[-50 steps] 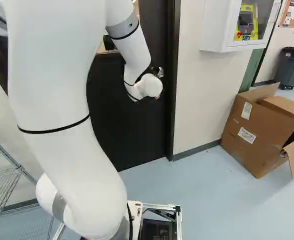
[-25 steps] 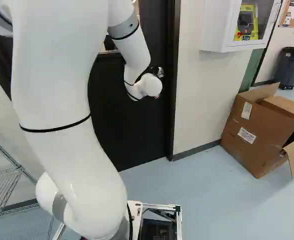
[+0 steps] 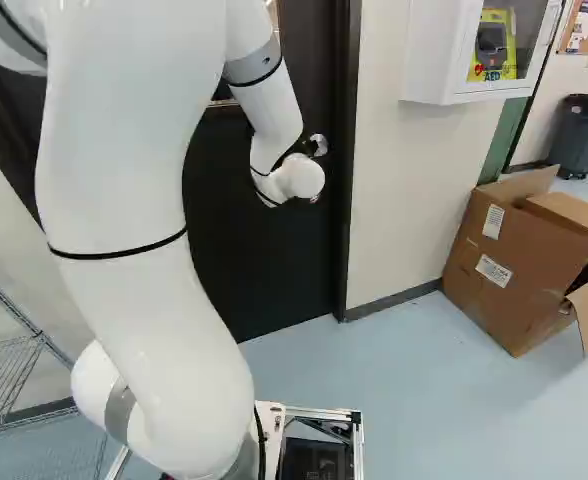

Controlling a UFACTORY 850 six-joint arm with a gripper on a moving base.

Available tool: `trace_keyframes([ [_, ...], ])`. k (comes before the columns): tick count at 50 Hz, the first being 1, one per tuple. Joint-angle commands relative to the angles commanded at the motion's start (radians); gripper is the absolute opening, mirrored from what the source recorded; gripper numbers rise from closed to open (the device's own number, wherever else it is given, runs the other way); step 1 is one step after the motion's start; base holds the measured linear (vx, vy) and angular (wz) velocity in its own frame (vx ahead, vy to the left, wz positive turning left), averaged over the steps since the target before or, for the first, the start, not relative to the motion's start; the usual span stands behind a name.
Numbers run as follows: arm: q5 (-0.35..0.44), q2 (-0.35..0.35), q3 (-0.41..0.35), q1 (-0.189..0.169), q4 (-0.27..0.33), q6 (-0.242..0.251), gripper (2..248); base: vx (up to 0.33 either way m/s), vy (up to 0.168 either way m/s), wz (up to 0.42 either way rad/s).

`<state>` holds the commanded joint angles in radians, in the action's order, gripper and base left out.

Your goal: Open the door and move inside

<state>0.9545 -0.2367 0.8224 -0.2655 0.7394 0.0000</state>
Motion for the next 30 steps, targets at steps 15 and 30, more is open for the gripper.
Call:
trace_keyframes([
  [15,0.0,-0.029,-0.005,0.0,0.0,0.0,247,0.0,0.0,0.0],
  [30,0.0,-0.059,-0.008,-0.002,0.0,0.0,247,0.0,0.0,0.0],
])
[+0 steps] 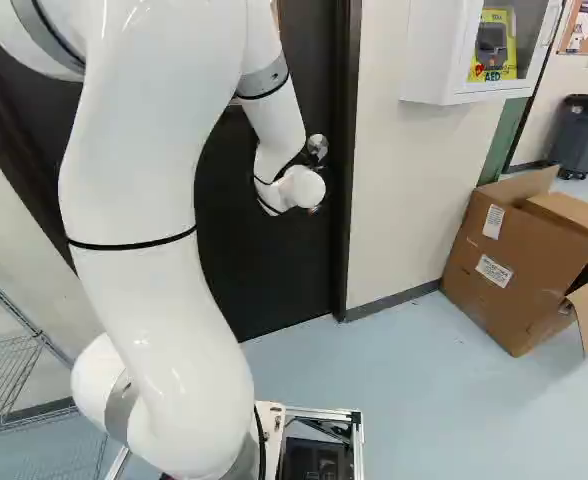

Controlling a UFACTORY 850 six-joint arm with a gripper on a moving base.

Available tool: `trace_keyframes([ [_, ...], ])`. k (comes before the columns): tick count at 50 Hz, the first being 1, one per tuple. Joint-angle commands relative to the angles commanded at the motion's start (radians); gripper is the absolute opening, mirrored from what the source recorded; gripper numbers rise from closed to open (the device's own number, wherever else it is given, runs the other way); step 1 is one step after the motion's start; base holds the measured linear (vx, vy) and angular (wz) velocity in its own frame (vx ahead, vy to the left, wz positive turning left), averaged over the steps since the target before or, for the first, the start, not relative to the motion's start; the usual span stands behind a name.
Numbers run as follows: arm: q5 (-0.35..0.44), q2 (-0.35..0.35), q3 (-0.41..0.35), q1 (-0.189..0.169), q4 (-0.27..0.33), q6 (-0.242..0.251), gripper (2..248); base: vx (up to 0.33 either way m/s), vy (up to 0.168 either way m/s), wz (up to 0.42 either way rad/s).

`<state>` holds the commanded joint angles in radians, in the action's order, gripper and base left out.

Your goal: Open the door and move inside

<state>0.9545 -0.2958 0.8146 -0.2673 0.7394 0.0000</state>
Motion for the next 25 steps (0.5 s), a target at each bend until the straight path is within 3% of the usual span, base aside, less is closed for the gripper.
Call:
trace_keyframes([
  [25,0.0,-0.059,0.006,-0.014,0.0,0.0,247,0.0,0.0,0.0],
])
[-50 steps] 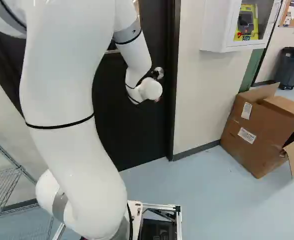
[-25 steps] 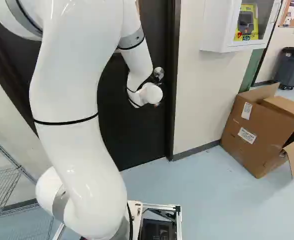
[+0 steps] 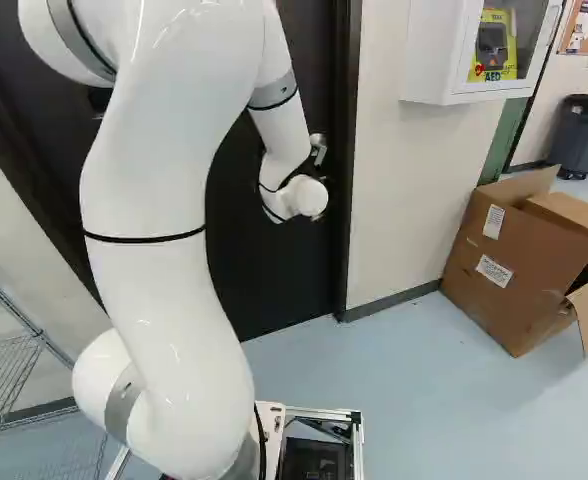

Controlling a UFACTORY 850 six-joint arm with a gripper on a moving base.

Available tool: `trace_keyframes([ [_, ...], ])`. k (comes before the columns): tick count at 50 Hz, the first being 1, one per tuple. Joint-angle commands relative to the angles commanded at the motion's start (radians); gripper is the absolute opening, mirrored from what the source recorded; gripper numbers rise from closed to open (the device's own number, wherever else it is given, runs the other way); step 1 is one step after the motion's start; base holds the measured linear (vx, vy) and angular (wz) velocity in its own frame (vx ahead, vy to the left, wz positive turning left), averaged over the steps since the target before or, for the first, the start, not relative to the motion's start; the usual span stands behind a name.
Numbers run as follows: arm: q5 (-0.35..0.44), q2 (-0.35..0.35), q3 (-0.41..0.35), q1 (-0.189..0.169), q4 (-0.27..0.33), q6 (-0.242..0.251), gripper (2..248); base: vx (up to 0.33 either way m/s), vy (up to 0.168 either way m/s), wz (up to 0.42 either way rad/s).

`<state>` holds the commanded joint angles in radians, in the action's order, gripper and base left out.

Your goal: Open the door and move inside

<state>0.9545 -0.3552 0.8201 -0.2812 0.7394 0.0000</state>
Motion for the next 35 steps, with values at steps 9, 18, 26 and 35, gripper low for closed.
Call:
trace_keyframes([
  [9,0.0,-0.038,0.023,0.002,0.0,0.0,247,0.0,0.0,0.0],
  [18,0.0,-0.087,0.061,0.012,0.0,0.0,247,0.0,0.0,0.0],
  [26,0.0,-0.134,0.103,0.028,0.0,0.0,247,0.0,0.0,0.0],
  [35,0.0,-0.174,0.153,0.046,0.0,0.0,247,0.0,0.0,0.0],
])
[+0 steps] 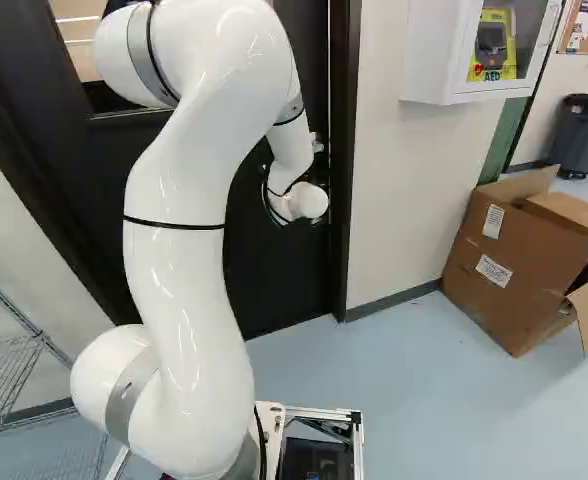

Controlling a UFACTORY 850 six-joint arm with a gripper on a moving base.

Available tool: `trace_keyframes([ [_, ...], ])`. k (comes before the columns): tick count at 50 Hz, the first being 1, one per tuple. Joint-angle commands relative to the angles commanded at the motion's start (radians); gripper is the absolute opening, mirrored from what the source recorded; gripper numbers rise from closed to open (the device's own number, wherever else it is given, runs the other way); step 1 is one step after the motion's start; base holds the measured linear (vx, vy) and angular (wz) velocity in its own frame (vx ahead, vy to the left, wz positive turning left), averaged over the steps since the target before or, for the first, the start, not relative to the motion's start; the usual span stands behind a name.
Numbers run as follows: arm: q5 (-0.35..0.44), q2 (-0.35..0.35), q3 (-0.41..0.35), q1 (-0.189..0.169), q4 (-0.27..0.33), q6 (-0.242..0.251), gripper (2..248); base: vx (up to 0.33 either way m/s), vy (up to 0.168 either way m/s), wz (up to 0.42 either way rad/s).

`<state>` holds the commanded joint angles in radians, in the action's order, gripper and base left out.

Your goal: Open the door and move inside

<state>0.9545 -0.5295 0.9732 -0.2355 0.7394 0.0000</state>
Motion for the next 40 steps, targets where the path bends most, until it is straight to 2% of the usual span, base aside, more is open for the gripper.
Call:
trace_keyframes([
  [40,0.0,-0.17,0.235,0.073,0.0,0.0,247,-0.002,-0.001,0.0],
])
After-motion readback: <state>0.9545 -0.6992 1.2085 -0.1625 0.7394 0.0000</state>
